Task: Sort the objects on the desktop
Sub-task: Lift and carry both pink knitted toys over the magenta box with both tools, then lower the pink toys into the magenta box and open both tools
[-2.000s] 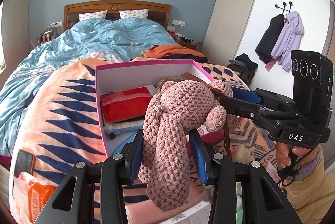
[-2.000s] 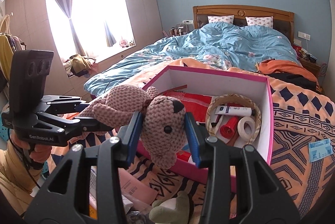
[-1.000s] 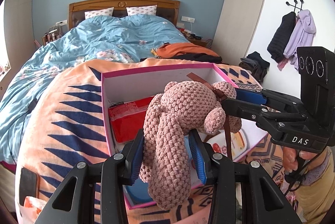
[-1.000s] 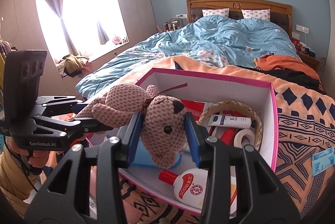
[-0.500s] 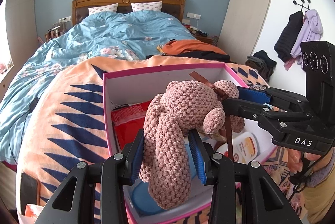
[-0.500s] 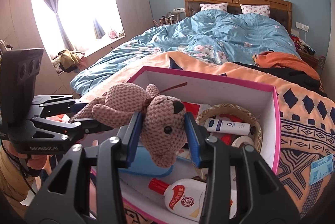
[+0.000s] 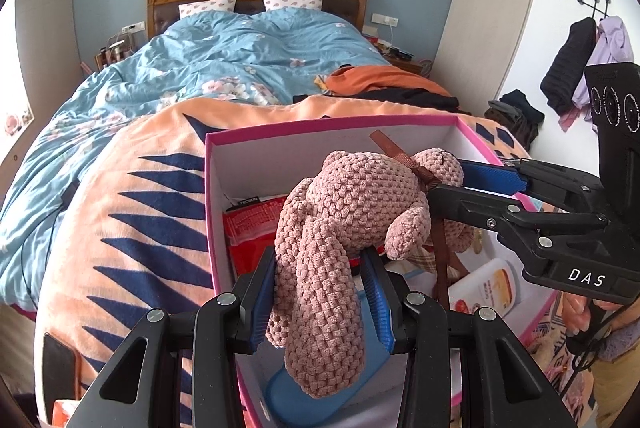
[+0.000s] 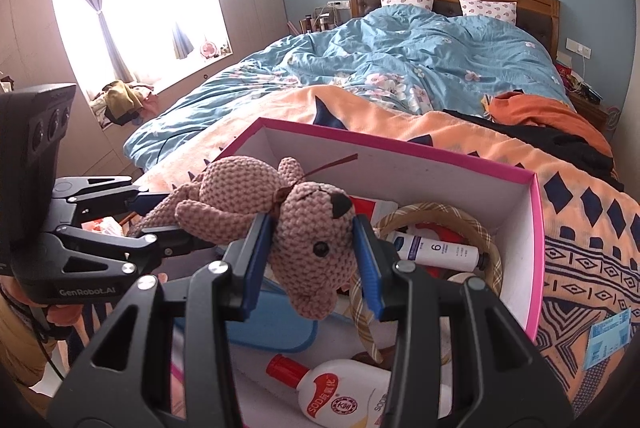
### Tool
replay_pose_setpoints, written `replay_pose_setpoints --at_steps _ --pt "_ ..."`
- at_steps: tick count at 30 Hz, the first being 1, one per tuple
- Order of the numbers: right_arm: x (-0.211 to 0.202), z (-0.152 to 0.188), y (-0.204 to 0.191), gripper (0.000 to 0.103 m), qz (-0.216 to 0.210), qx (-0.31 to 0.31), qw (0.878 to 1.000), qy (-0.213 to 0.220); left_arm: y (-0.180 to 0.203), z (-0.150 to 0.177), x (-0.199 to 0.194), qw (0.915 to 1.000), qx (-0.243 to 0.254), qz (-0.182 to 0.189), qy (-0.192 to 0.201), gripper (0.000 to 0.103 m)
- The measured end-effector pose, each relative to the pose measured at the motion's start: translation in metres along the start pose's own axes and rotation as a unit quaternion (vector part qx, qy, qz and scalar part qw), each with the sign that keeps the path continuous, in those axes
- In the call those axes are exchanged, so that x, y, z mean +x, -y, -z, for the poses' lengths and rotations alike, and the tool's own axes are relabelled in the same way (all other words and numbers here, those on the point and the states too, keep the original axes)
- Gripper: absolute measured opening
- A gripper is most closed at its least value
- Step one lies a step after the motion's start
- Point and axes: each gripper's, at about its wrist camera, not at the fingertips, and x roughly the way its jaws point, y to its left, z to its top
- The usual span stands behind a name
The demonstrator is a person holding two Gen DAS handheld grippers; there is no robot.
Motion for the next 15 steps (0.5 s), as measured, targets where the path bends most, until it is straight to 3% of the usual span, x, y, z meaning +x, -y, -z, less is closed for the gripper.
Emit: replay_pose_setpoints --at_steps 15 --pt "0.023 -0.01 0.007 0.044 0.005 0.005 1.0 -0.03 -0.006 -0.011 0.016 0.9996 -0.006 -0.021 -0.016 0.041"
